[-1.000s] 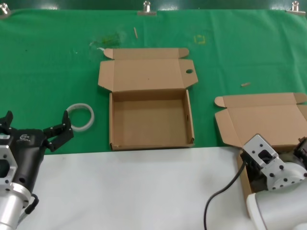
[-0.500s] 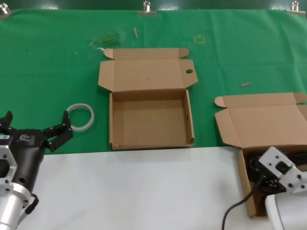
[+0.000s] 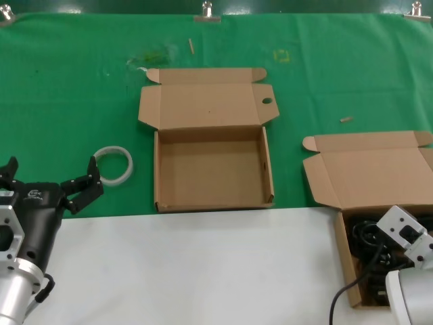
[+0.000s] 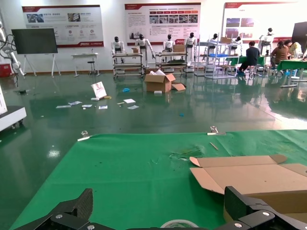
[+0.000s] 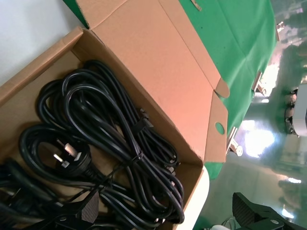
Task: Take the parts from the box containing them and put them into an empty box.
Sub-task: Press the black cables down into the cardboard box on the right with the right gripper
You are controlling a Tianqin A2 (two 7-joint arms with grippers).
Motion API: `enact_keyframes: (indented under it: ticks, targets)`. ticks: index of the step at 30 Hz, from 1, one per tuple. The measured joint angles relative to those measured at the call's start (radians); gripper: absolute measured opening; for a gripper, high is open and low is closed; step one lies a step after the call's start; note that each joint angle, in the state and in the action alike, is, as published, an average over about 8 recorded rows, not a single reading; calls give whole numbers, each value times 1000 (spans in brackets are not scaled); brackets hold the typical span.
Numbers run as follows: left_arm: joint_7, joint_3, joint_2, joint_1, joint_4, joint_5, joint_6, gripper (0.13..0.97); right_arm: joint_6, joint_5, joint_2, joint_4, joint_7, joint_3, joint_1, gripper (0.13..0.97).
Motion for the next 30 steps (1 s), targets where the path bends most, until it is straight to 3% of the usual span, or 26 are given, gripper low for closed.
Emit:
enact_keyframes:
  ticks: [21, 30]
  targets:
    - [0, 0, 0, 0, 0, 0, 0, 965, -77, 8, 0, -105, -28, 4, 48, 919]
    - [0, 0, 0, 0, 0, 0, 0, 965, -86, 13, 0, -121, -30, 3, 57, 807]
